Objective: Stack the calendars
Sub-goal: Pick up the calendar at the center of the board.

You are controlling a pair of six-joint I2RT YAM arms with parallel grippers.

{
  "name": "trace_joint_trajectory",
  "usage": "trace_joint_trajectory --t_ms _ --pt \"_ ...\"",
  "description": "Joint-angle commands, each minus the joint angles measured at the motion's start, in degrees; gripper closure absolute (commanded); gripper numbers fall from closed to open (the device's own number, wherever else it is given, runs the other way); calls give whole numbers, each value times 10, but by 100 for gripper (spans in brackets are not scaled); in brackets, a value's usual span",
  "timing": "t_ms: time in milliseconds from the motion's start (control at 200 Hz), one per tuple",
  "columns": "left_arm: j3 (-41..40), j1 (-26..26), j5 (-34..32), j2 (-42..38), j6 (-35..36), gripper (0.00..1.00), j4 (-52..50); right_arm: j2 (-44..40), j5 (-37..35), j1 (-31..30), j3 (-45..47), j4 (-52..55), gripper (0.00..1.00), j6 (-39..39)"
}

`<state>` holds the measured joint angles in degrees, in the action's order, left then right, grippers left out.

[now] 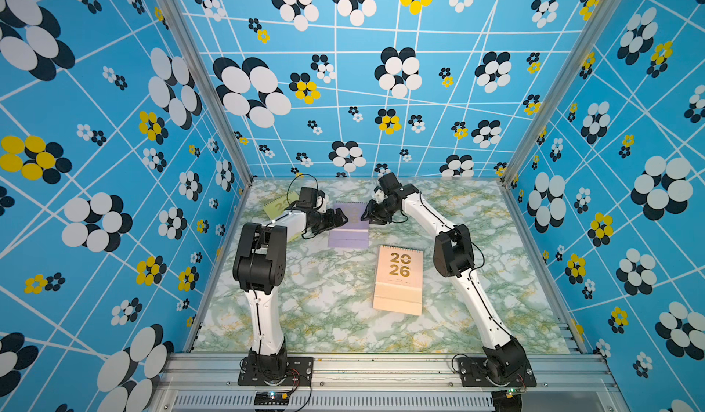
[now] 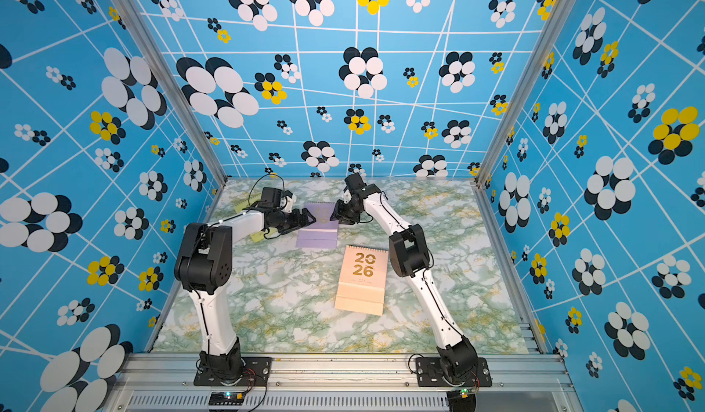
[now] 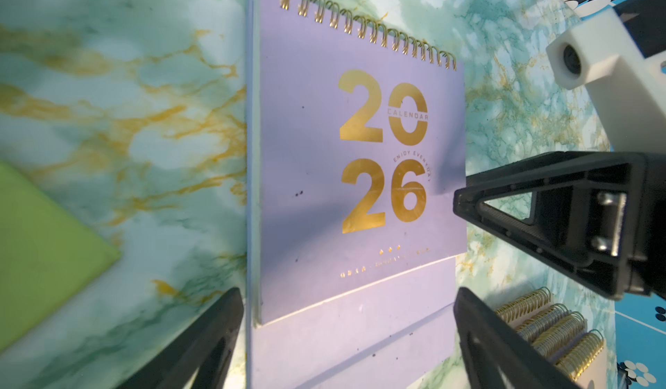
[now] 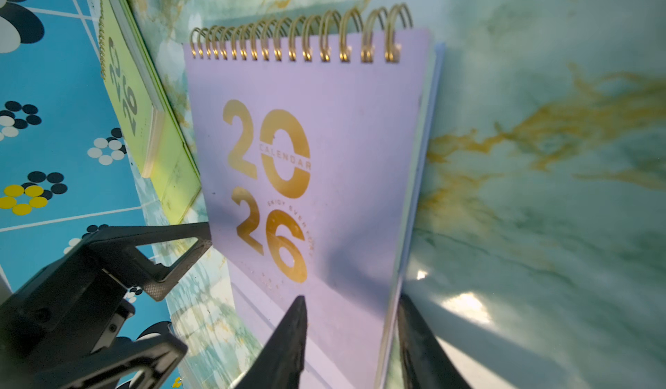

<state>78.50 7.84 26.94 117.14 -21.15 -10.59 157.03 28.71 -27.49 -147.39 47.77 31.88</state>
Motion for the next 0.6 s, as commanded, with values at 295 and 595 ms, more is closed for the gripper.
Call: trace_joint_trajectory --t_ms 295,595 --pt "87 -2 -46 74 41 9 -71 28 -1 -12 5 41 57 -13" --pt "113 13 -34 108 42 11 -83 30 6 -14 7 38 57 -17"
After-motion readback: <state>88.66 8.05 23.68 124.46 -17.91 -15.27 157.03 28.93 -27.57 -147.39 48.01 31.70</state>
